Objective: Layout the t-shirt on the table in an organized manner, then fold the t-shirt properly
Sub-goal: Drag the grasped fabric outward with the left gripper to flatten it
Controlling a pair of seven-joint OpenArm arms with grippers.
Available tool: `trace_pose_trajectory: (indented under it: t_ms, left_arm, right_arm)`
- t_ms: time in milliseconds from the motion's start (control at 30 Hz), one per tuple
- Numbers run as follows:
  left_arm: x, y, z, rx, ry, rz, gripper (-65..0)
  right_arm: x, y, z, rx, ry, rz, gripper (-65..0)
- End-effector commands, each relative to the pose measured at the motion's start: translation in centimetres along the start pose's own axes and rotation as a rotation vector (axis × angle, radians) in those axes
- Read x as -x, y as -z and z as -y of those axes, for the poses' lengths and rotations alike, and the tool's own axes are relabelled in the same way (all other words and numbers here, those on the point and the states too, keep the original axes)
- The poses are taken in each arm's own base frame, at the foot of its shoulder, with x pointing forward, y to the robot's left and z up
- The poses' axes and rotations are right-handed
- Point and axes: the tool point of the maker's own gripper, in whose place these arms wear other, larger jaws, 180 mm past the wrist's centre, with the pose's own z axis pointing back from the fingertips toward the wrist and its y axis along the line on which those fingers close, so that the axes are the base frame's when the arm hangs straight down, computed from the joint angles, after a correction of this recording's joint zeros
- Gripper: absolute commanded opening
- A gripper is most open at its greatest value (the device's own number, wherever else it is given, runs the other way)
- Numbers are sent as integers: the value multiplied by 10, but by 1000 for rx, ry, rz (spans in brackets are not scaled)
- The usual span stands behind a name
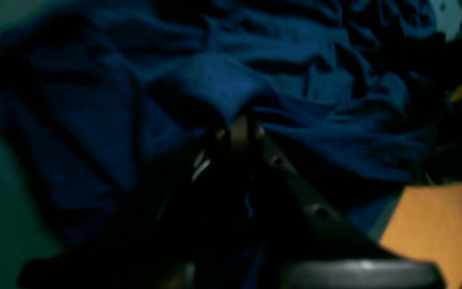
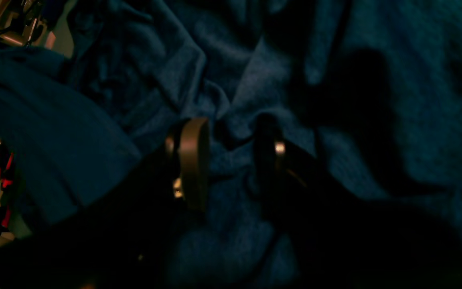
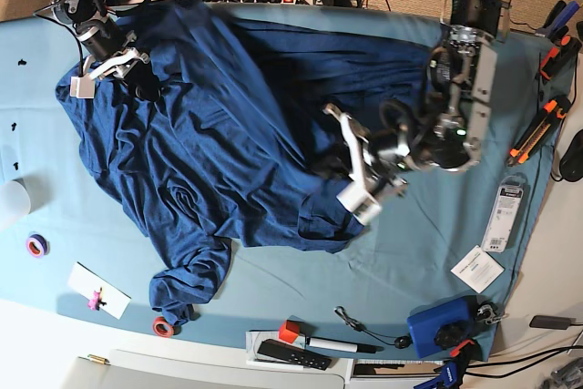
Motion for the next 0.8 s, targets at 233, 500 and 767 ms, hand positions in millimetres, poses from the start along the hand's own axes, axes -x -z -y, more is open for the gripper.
trace_pose_trajectory:
  t_ms: [233,500,767]
  left_arm:
    - [-10,-34,-23,-64,-34,49,-650]
    - [21,-62,-27,-26,-97,9,-650]
    - [73,-77,-12,41,-109,-154,-650]
  right_arm:
    - [17,-2,9,46,-18,-91,-440]
    - [16,-2,9,46,-18,-90,-440]
    - [15,-2,9,46,-18,-81,-440]
